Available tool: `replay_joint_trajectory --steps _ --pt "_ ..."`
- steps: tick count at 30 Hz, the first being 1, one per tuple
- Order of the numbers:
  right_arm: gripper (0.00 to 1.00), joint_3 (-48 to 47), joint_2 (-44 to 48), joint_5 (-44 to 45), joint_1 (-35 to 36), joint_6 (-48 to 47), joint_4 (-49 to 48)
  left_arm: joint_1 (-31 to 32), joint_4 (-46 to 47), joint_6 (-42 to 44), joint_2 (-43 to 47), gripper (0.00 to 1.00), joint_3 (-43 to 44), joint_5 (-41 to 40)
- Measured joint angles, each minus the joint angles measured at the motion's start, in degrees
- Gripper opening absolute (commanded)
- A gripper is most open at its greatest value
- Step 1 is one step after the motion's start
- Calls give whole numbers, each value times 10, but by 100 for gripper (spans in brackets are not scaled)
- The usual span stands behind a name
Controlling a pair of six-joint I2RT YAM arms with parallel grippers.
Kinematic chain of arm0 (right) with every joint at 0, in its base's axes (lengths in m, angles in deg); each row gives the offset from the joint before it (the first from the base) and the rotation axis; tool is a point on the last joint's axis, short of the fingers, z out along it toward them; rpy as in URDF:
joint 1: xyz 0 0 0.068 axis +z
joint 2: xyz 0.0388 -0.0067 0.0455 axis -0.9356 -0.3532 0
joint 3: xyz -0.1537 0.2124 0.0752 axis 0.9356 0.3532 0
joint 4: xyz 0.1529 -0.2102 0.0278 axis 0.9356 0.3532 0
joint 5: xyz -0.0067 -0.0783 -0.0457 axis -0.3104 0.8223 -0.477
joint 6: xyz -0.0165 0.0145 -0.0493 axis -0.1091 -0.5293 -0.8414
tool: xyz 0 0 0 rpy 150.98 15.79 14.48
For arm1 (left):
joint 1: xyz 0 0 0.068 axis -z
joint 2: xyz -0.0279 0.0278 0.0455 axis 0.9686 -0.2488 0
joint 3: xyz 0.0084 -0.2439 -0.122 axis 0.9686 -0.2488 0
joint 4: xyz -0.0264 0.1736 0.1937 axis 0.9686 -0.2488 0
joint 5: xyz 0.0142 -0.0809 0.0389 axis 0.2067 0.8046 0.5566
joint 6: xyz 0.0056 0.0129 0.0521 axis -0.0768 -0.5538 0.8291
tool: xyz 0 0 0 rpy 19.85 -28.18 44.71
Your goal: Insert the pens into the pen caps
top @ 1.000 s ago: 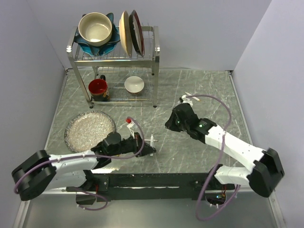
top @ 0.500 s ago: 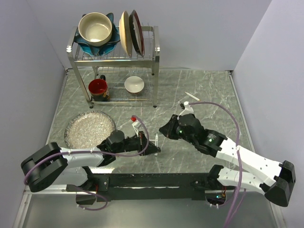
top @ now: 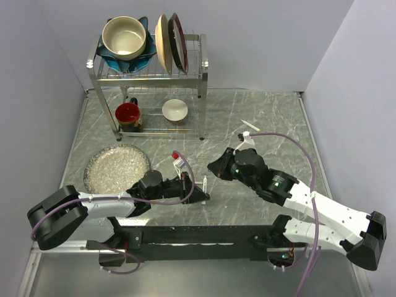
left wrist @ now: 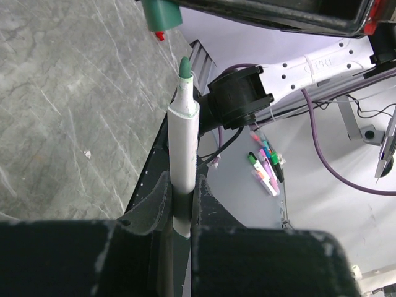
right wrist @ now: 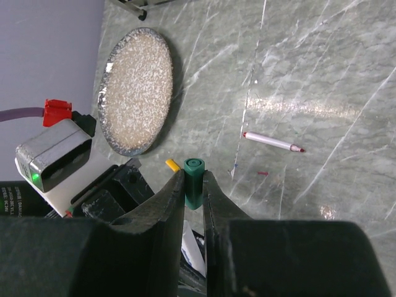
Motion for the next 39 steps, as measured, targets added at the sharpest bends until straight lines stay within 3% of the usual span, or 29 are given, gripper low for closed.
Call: replay_joint_trajectory --steps 39 --pt "0 -2 2 14 54 -4 -19 2 -3 3 22 1 1 0"
